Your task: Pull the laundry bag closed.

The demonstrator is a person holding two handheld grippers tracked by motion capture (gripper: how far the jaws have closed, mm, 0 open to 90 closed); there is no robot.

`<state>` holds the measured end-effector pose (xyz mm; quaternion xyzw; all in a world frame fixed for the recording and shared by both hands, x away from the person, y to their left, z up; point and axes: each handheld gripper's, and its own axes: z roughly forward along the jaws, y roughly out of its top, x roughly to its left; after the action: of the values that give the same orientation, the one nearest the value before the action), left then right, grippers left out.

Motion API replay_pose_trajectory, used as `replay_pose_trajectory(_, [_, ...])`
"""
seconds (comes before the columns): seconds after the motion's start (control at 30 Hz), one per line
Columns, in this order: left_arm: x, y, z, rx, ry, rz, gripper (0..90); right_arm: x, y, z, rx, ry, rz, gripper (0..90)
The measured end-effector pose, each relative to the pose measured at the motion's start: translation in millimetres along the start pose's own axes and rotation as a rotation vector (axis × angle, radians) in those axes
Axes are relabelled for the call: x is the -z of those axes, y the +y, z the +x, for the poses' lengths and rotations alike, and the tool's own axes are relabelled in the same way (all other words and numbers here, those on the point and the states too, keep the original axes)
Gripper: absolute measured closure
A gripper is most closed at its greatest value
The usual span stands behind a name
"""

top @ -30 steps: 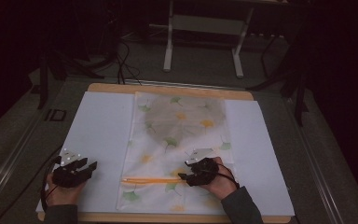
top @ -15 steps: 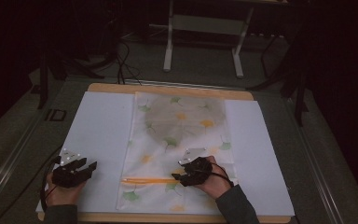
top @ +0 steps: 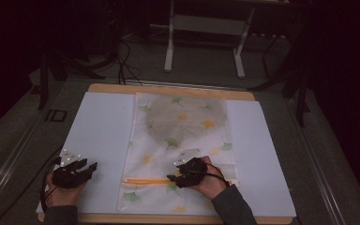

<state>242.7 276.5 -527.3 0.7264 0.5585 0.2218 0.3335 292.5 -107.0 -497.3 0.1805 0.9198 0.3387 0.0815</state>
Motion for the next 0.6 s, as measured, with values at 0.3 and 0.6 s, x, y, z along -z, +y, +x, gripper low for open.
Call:
replay_pose_trajectory(0.3, [-0.1, 0.0, 0.7, 0.003, -0.001, 0.002, 54.7, -5.6, 7.9, 4.9, 0.016, 0.019, -0.008, 47.0])
replay_pose_trajectory(0.6, [0.4, 0.2, 1.3, 0.007, 0.003, 0.002, 53.2, -12.8, 15.6, 10.5, 0.034, 0.039, -0.011, 47.6])
